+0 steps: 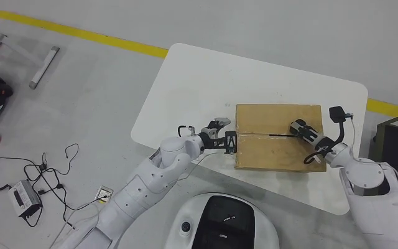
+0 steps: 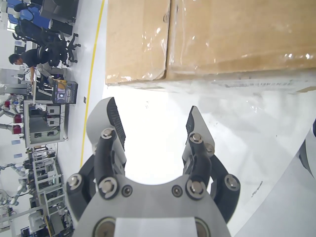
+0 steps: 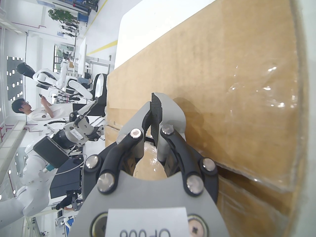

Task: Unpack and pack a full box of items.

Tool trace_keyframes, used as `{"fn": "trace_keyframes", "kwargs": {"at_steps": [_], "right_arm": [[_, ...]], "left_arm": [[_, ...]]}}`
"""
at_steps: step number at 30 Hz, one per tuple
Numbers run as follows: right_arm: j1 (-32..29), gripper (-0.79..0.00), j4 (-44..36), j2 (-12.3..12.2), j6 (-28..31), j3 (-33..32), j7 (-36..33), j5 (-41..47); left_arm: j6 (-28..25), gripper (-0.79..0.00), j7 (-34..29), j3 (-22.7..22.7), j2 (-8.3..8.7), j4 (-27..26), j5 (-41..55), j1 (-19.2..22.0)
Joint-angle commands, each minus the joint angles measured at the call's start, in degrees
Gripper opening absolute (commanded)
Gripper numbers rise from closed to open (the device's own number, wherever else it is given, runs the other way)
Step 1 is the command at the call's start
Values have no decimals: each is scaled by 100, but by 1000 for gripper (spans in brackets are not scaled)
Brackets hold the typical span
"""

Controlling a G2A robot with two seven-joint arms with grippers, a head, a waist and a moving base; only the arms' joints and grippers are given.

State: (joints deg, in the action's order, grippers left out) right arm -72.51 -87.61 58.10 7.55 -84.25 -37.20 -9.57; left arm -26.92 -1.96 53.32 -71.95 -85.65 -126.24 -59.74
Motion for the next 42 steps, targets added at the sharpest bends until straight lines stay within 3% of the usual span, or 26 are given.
{"fn": "trace_keyframes", "kwargs": {"at_steps": [1,8,12,16,18,23,25,27,42], "right_arm": [[2,-785,-1,-1,-3,-6,-7,2],[14,-785,4,-5,-9,-33,-5,-7],[19,-785,2,-5,-15,-38,-14,7],[22,-785,2,-5,-25,-42,-8,2],[24,-785,3,-7,-27,-48,-12,-3],[19,-785,-14,-9,-5,-64,-19,12],[19,-785,-25,-9,-2,-62,-31,13],[20,-785,-40,-9,-12,-56,-36,12],[-18,-785,-80,-10,-17,-39,-40,-28]], "left_arm": [[-39,-212,51,1,-5,106,71,-1],[-73,-172,345,-320,-92,539,59,207],[56,-197,507,-531,-179,803,90,408],[189,-296,577,-670,-278,1071,266,596],[205,-403,551,-716,-319,1175,353,665],[260,-514,413,-697,-375,1372,569,718],[300,-680,343,-652,-383,1379,630,725],[305,-785,329,-596,-382,1369,699,715],[259,-785,312,-260,-267,746,568,359]]}}
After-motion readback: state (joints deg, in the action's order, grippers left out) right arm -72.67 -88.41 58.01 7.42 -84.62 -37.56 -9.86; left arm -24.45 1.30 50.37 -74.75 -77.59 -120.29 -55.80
